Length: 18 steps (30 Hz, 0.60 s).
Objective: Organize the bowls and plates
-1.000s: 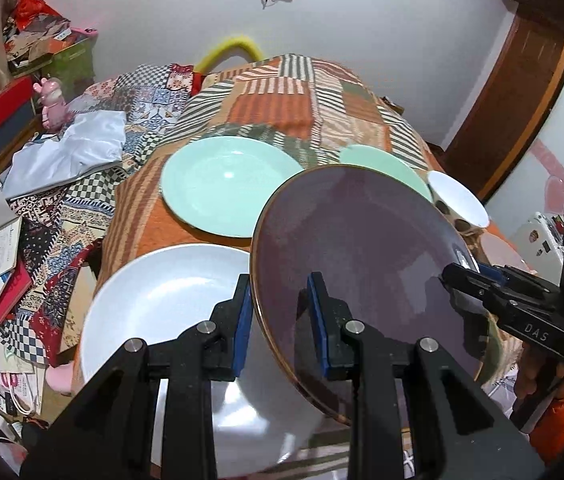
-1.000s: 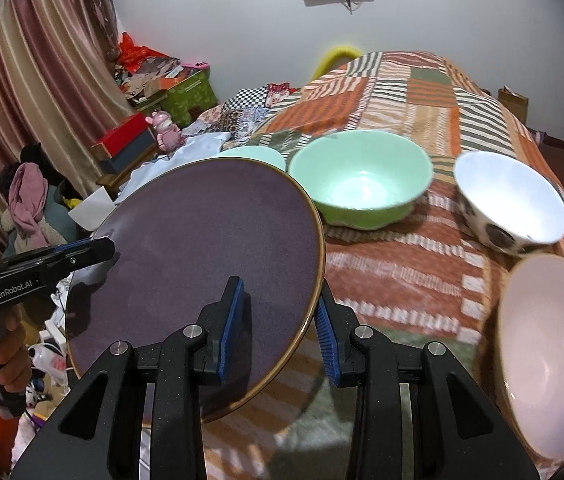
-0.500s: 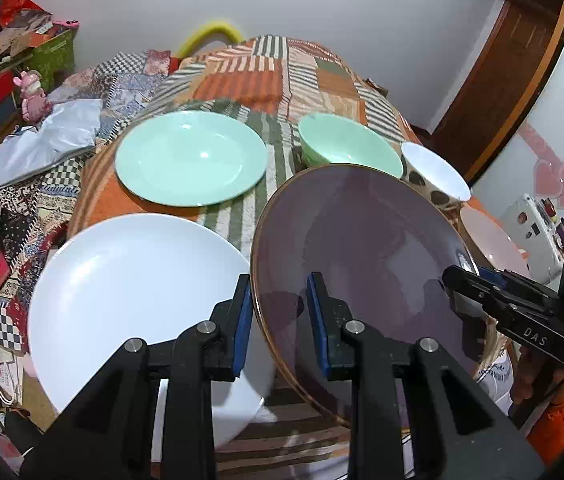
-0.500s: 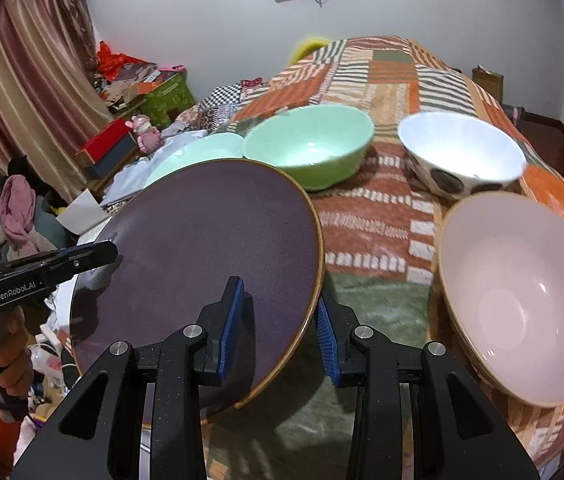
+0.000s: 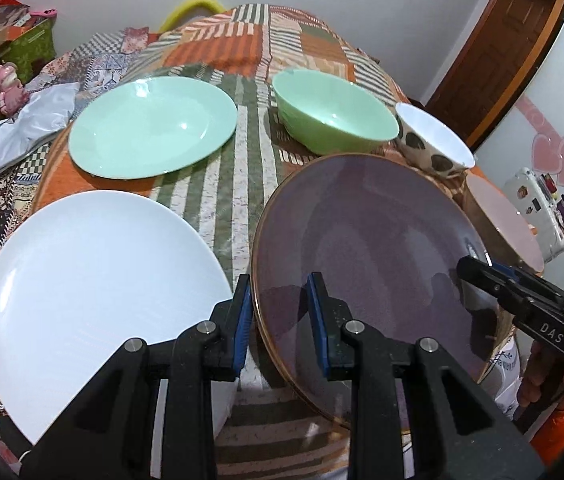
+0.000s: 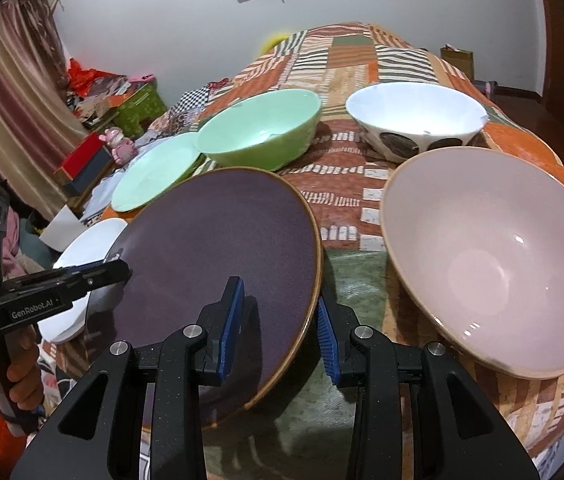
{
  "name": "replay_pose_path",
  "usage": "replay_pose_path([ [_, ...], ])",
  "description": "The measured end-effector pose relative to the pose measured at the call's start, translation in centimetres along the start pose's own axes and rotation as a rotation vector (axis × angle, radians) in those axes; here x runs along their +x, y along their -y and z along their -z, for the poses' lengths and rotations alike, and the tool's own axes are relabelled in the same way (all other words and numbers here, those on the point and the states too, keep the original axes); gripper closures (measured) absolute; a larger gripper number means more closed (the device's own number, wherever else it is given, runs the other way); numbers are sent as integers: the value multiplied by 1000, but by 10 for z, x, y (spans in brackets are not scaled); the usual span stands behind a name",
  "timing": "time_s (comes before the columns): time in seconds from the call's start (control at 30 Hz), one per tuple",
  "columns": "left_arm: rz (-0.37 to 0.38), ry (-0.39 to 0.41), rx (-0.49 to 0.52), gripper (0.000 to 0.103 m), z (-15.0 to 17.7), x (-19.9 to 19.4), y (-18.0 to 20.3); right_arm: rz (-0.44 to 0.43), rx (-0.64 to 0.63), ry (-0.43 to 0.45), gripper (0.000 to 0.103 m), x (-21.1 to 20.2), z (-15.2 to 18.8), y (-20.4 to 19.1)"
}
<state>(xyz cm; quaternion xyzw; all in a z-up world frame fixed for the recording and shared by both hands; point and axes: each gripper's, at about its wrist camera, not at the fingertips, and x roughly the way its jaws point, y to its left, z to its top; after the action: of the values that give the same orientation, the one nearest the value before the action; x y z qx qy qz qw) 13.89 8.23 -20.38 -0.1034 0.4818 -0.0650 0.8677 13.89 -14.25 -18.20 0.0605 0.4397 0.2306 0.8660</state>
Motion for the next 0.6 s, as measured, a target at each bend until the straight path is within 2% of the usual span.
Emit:
replay_pose_path([
  [0.3,-3,-29,7,76,-1,18,4,26,36,3,71,6,2,7],
  [0.6,-7,-31,8,76,-2,24,4,27,19,-8,71,9,1,8],
])
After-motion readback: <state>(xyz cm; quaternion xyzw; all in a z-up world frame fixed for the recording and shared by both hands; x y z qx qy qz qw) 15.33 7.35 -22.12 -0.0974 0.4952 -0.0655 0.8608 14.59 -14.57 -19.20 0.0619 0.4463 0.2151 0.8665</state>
